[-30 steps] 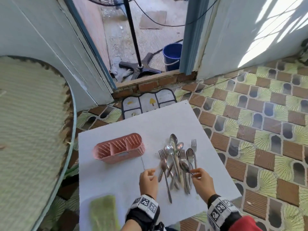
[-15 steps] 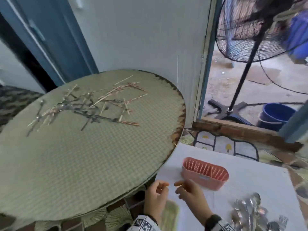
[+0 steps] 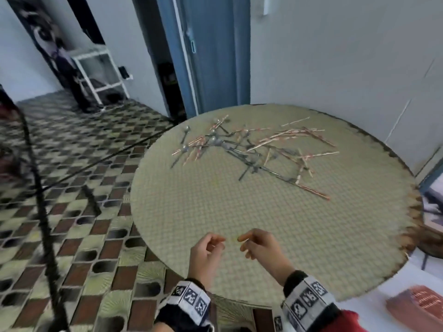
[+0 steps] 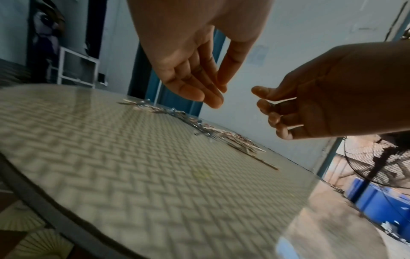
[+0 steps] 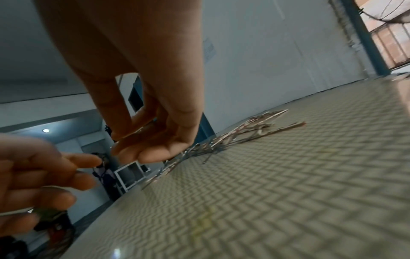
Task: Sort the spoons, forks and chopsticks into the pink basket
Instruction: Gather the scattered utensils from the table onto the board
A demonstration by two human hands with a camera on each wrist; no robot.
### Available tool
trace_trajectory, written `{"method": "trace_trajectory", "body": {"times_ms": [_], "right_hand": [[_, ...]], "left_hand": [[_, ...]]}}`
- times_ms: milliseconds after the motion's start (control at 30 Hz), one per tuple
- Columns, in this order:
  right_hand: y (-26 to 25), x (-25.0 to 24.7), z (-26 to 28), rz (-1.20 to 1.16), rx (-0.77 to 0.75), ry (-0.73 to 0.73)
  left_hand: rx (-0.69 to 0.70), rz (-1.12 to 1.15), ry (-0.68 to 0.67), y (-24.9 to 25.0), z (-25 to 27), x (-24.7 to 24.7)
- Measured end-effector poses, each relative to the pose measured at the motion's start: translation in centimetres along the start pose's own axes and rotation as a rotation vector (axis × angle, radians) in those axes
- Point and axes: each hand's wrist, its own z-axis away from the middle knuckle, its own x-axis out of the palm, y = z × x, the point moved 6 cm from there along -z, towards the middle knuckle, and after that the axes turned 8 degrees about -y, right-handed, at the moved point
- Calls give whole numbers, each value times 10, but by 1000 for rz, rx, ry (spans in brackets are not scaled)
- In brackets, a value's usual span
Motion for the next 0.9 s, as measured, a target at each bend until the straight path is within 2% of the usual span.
{"method": "trace_trajectory", "body": {"times_ms": [167,333,600,767,900], "right_hand": [[-48,60,-53,63,-30,-107],[-66,86,-121,148,14,-163],[-84,86,-278,231,121,-89],[-93,85,-366,231,243,18],[-95,83,-419,269,281,92]], "left_hand": [[8,3,46,0,-36,-83],[54,-94,22,-6,-104,-135],[39,-435,-103,-12,-270,-187],[-46,-515,-134,-30,-352,-211],[-98,-555,-153,-44,-404,-220]]}}
